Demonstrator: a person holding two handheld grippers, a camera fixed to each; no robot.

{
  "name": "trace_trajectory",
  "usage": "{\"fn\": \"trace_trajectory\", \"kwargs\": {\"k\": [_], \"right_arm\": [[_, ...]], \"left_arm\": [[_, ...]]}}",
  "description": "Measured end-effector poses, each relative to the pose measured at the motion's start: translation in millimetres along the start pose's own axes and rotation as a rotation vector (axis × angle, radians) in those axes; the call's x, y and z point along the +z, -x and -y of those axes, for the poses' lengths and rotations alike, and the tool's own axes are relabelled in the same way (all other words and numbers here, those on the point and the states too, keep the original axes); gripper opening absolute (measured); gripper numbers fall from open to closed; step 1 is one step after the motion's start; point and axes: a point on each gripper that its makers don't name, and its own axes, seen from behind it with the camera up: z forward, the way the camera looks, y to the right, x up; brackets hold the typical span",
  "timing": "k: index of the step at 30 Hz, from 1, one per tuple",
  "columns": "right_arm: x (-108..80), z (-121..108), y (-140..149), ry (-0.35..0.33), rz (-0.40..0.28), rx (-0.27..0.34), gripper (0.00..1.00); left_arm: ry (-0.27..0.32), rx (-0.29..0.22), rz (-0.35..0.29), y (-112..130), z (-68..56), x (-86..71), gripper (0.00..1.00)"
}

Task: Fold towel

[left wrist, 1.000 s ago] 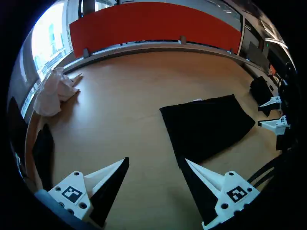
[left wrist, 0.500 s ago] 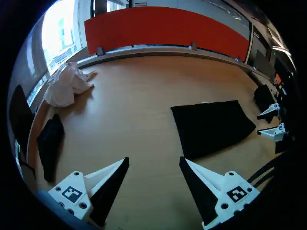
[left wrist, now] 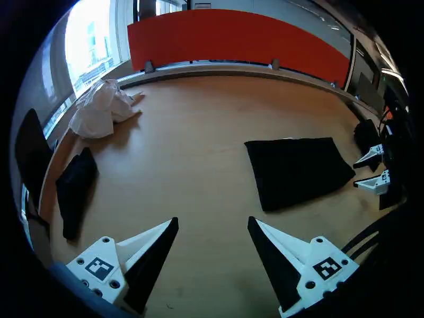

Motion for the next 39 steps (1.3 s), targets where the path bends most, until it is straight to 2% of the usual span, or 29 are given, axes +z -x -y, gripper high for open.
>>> {"fn": "trace_trajectory", "kwargs": {"k": [5,9,18,20,26,32,39], "right_arm": [[6.2,1,1,-0.012,0.006,0.01,0.57],[5.8,3,-1,-0.021,0.0,0.016,0.46],[5.7,3,2,-0.026,0.012,0.025,0.1],[6.1,1,1,-0.02,0.01,0.034,0.05],[1.0,-2,-6,0.003,-0.011,0.029,0.04],[-14.6,-6,-29,0.02,-0.058,0.02,0.04],[-40.9,-14,-66,0.059,-0.115,-0.051,0.04]], "left_arm": [[-0.003,-0.006,0.006,3,1.6,-1.7,0.98],[-0.002,-0.008,0.011,5,2.0,-1.8,0.97],[0.001,-0.004,0.015,4,1.7,0.4,0.98],[0.002,-0.005,0.016,4,1.4,1.1,0.98],[0.004,-0.005,0.018,3,1.3,2.9,0.97],[0.003,-0.006,0.015,1,3.4,3.2,0.98],[0.003,-0.008,0.007,-3,4.3,2.2,0.98]]}}
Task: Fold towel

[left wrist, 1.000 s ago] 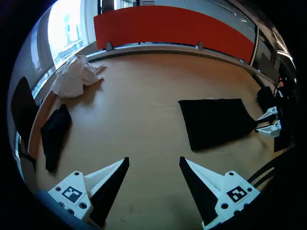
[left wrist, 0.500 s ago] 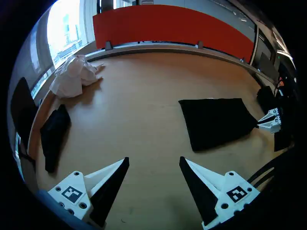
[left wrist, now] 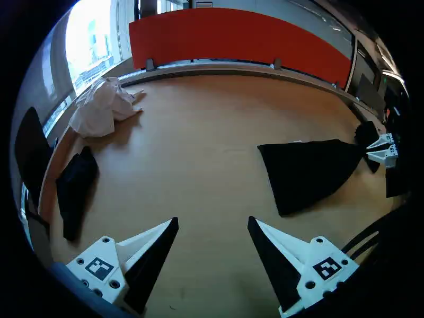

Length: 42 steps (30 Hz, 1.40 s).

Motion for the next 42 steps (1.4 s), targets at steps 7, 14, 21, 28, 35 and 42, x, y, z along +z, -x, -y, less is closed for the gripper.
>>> {"fn": "trace_trajectory", "kwargs": {"k": [7,14,21,28,35,42], "right_arm": [[-21.9,-9,-31,0.022,-0.034,-0.071,0.04],[-37.9,-16,-49,0.043,-0.055,-0.121,0.04],[-50.1,-23,-57,0.056,-0.063,-0.145,0.04],[-55.2,-25,-62,0.06,-0.068,-0.163,0.04],[-49.3,-13,-69,0.036,-0.079,-0.176,0.04],[-32.7,13,-77,-0.017,-0.087,-0.183,0.04]], "left_arm": [[-0.002,-0.002,-0.007,-4,-0.2,-1.0,0.98],[-0.001,0.0,-0.012,-8,-2.4,-1.5,0.98],[0.001,0.003,-0.019,-11,-5.0,-2.8,0.98],[0.003,0.0,-0.023,-11,-6.3,-5.5,0.98],[0.009,-0.004,-0.032,-15,-9.0,-9.4,0.98],[0.017,-0.023,-0.052,-23,-10.1,-16.0,0.98]]}}
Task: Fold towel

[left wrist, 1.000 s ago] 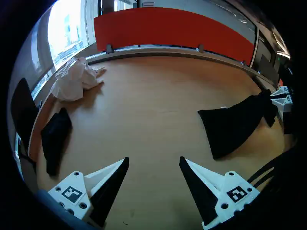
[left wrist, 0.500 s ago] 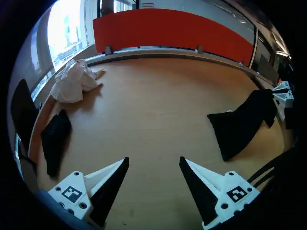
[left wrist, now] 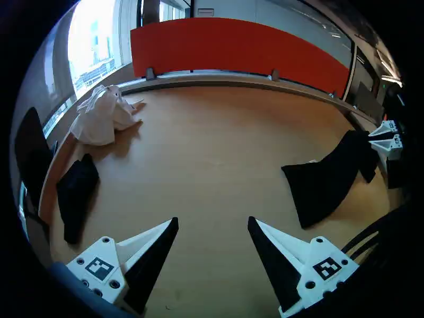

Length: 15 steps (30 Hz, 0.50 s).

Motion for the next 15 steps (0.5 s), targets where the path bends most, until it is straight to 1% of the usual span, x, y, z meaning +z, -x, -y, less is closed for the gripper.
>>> {"fn": "trace_trajectory", "kwargs": {"k": [5,9,15], "right_arm": [[17.4,23,-4,-0.05,0.003,-0.001,0.04],[30.7,40,-6,-0.087,0.004,0.004,0.04],[43.5,59,-10,-0.124,0.002,0.018,0.04]], "left_arm": [[-0.003,-0.006,-0.01,-5,2.3,-3.5,0.98],[-0.009,-0.011,-0.012,-4,5.4,-5.8,0.98],[-0.015,-0.022,-0.01,0,10.8,-7.7,0.98]]}}
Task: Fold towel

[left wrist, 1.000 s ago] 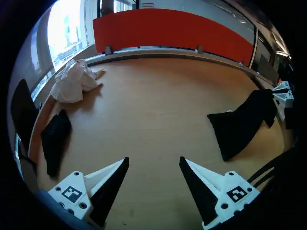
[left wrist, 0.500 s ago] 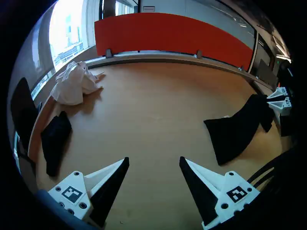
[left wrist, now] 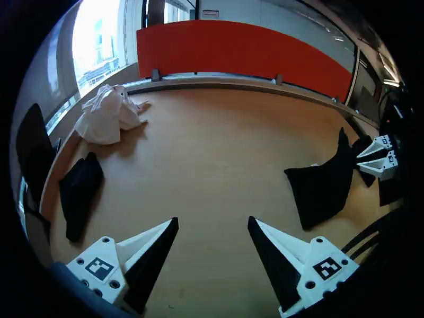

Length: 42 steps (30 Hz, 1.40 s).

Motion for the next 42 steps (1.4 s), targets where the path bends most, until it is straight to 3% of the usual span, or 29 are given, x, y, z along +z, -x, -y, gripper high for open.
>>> {"fn": "trace_trajectory", "kwargs": {"k": [11,12,17,18,30,42], "right_arm": [[21.6,28,-3,-0.079,0.005,0.015,0.06],[23.9,32,-2,-0.09,0.01,0.017,0.12],[32.9,43,5,-0.129,0.04,0.034,0.78],[33.4,43,6,-0.13,0.044,0.039,0.86],[27.9,32,26,-0.101,0.072,0.081,0.89],[24.1,33,70,-0.078,0.136,0.113,0.89]], "left_arm": [[-0.017,-0.018,-0.001,3,12.5,-1.3,0.98],[-0.019,-0.02,-0.001,3,13.7,-1.4,0.98],[-0.028,-0.022,0.002,5,19.2,-2.0,0.98],[-0.029,-0.022,0.003,5,19.8,-2.1,0.98],[-0.028,-0.017,0.007,6,19.9,-1.5,0.98],[-0.03,-0.012,0.007,5,19.3,-1.8,0.98]]}}
